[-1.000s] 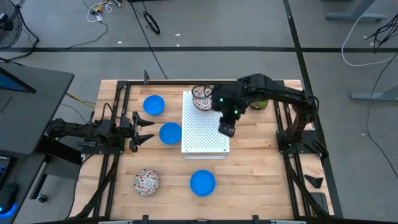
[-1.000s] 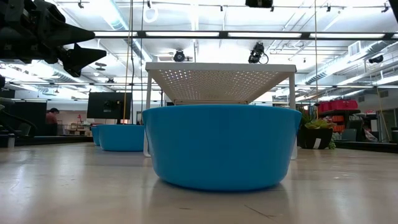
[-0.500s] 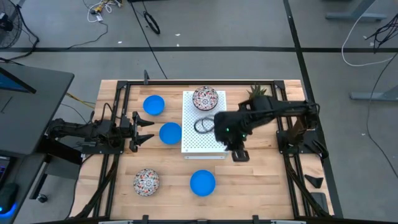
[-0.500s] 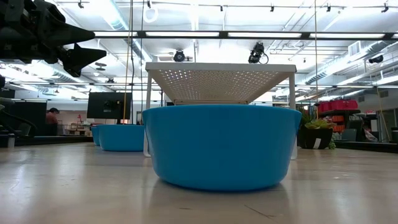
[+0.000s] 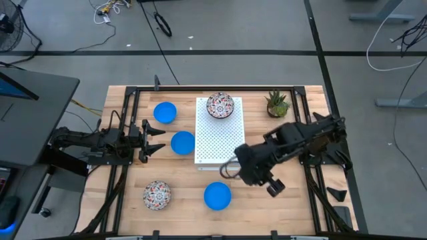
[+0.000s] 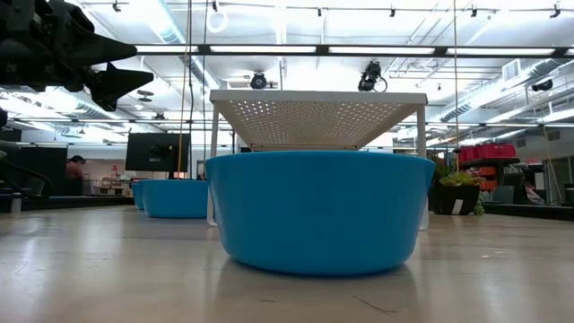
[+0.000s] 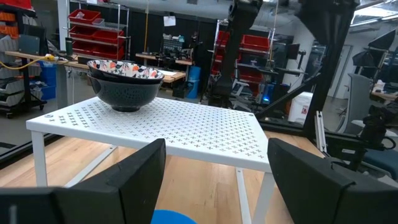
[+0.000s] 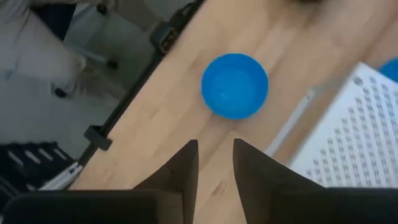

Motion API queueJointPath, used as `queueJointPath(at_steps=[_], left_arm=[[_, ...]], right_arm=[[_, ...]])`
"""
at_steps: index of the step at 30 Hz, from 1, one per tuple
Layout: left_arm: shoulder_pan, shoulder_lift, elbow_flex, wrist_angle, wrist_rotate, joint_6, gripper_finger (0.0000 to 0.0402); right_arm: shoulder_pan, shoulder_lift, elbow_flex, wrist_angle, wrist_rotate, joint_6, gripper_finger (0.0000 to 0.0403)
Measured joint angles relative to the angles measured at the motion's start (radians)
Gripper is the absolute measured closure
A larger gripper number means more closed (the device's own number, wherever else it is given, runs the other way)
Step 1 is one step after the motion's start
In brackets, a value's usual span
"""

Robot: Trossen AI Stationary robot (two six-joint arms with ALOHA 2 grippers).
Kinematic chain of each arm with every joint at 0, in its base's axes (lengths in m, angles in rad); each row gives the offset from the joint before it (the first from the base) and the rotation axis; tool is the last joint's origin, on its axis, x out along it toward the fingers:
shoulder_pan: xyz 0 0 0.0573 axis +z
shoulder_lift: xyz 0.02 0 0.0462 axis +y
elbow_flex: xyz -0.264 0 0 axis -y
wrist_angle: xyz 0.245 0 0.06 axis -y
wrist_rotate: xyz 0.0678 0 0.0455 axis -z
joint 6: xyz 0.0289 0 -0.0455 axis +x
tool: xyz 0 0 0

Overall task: Pick & Place Mini bowls
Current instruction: Put the bottom blue bowl on the shelf

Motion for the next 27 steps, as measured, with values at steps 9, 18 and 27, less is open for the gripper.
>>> queueJointPath(at_steps=[9, 18, 27], left_arm=[[0.0, 0.0, 0.0, 0.0, 0.0, 0.0, 0.0113], [0.0, 0.0, 0.0, 0.0, 0.0, 0.0, 0.0113], [0.0, 0.0, 0.0, 0.0, 0.0, 0.0, 0.0113]], right_arm=[[0.077, 0.0, 0.0, 0.0, 0.0, -0.125, 0.0301], [0.105, 0.0, 0.0, 0.001, 0.0, -0.149, 0.0301], [0.105, 0.001, 0.0, 0.018, 0.0, -0.146, 0.0301]])
